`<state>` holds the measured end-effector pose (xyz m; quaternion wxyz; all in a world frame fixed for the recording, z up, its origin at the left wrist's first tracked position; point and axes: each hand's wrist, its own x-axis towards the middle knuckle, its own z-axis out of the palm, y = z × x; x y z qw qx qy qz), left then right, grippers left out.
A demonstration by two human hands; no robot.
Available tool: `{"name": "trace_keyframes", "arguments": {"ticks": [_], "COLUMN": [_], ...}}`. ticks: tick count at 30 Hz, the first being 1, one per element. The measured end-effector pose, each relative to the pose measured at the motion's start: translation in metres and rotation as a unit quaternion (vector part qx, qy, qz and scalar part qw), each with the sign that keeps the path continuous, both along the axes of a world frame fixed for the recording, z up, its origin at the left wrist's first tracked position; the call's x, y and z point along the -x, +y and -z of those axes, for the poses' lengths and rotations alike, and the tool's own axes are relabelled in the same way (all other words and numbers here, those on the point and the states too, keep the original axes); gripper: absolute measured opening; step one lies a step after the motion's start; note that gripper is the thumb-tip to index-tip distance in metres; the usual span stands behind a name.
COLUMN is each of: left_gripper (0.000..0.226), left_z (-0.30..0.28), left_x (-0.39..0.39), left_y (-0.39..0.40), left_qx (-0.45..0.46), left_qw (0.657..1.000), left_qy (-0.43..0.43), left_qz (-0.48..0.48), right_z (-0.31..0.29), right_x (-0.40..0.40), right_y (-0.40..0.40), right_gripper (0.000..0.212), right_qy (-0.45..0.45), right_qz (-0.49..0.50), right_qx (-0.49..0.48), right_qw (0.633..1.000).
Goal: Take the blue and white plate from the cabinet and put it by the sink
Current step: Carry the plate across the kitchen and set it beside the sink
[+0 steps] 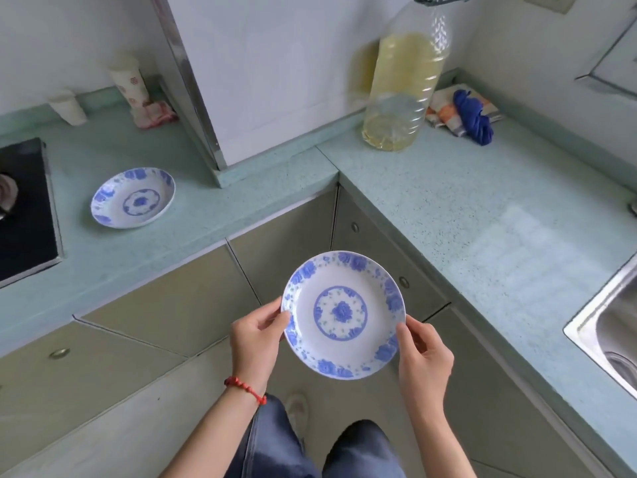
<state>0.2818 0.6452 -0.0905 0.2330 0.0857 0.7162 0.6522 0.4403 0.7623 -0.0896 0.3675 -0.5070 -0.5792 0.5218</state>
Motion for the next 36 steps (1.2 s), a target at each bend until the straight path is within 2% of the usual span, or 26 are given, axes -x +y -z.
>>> {"name": "trace_keyframes", "arguments": {"ticks": [12,19,26,36], "left_gripper": [0.037,0.038,0.030,0.026], "left_z": [0.013,0.015,0.019,0.044], "left_x": [0.052,0.040,0.022,0.018], "left_y": [0.125,0.226,0.314,0.417], "left_qx": [0.017,0.033,0.046,0.088], "left_qw": [0.989,0.973,0.959,0.924], "left_qy": [-0.015,0.001,0.001,0.008], "left_qz": [0.144,0.228,0.280,0.373], "right_z": [0.013,0.020,0.023,0.047], "right_x": [0.022,-0.002,-0.027,-0.027], "right_y": [0.079,0.157,0.221,0.280], "right_gripper": [0.029,0.010,0.010,0.011], "right_qy": [-0.021,-0.050,-0.078,-0.123], "right_qz": [0.127,0.196,0.244,0.354], "right_qx": [0.010,0.012,0.007,0.028], "right_qw": [0.992,0.979,0.967,0.927]}}
